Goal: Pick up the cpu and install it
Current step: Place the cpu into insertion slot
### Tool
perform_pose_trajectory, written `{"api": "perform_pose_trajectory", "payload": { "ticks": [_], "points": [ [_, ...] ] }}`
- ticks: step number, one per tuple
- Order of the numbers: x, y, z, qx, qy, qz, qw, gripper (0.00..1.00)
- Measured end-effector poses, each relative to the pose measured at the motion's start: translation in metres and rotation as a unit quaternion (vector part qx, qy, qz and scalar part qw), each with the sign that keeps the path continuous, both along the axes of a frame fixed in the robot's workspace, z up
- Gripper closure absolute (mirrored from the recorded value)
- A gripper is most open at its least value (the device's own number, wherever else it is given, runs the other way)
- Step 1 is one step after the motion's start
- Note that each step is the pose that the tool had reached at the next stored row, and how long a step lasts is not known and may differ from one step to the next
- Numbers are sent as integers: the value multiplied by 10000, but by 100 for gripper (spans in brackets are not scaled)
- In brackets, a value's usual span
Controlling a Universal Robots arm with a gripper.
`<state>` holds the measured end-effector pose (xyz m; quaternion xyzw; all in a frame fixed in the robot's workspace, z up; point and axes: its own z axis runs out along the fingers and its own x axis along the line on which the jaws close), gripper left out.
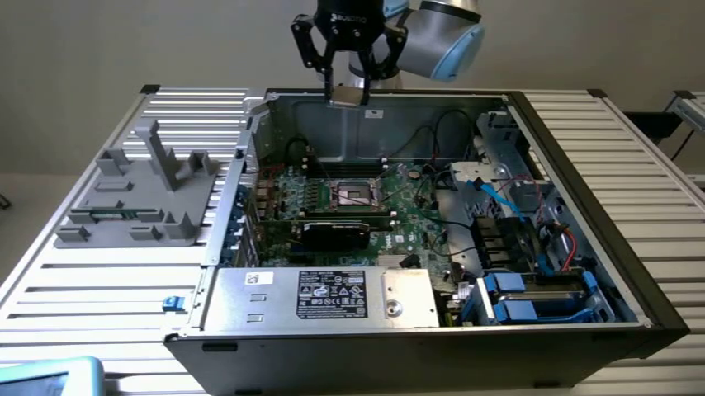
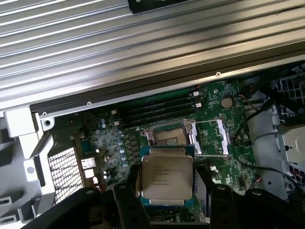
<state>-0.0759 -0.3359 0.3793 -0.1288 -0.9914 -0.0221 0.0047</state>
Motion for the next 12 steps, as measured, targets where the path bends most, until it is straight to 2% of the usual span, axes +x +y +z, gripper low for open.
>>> {"api": "perform_pose_trajectory", "payload": {
  "ticks": [6,9,12],
  "points": [
    [0,0,-3,0,0,-465,9989,45],
    [0,0,-4,0,0,-697,9976,45],
    [0,0,-6,-1,1,-941,9956,45]
  ]
}}
